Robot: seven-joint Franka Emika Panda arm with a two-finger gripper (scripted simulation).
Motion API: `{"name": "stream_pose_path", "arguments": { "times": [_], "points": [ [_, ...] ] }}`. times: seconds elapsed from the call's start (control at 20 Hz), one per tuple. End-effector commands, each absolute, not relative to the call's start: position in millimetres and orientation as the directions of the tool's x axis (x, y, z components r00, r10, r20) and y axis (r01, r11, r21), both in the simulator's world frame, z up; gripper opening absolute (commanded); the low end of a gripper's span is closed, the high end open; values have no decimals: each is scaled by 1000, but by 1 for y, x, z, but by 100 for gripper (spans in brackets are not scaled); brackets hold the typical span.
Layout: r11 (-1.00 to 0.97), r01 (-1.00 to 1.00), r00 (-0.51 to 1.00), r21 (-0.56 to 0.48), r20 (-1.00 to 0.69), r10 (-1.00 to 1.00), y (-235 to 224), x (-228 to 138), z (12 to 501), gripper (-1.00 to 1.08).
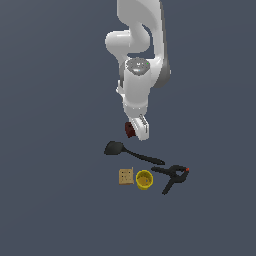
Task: Pick up a designated object from a clutter of objects.
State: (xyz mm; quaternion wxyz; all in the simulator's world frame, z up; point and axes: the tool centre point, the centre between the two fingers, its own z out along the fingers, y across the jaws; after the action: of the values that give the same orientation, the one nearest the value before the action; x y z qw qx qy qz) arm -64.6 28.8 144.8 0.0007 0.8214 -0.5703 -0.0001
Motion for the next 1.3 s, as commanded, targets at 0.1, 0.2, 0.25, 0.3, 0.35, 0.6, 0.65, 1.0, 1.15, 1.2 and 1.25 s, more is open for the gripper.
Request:
{"name": "stream_pose_path", "arguments": {
  "times": [0.1, 0.2, 0.25, 0.3, 0.35, 0.6, 0.65, 1.0, 1.15, 1.2, 1.25],
  "points": [
    [-349, -937, 349, 0, 1, -937, 36, -40, 181, -100],
    [-349, -937, 349, 0, 1, -937, 39, -29, 197, -100],
    [-349, -937, 349, 0, 1, -937, 41, -23, 205, -100],
    [-349, -937, 349, 0, 1, -937, 42, -18, 213, -100],
    [-349, -937, 349, 0, 1, -937, 44, -12, 221, -100],
    [-349, -937, 349, 0, 1, -937, 51, 14, 257, -100],
    [-349, -937, 349, 0, 1, -937, 52, 18, 263, -100],
    [-350, -937, 350, 0, 1, -937, 61, 50, 306, -100],
    [-350, -937, 350, 0, 1, -937, 64, 62, 322, -100],
    [-350, -937, 350, 0, 1, -937, 65, 66, 327, -100],
    [-350, -937, 350, 0, 1, -937, 67, 70, 332, -100]
  ]
}}
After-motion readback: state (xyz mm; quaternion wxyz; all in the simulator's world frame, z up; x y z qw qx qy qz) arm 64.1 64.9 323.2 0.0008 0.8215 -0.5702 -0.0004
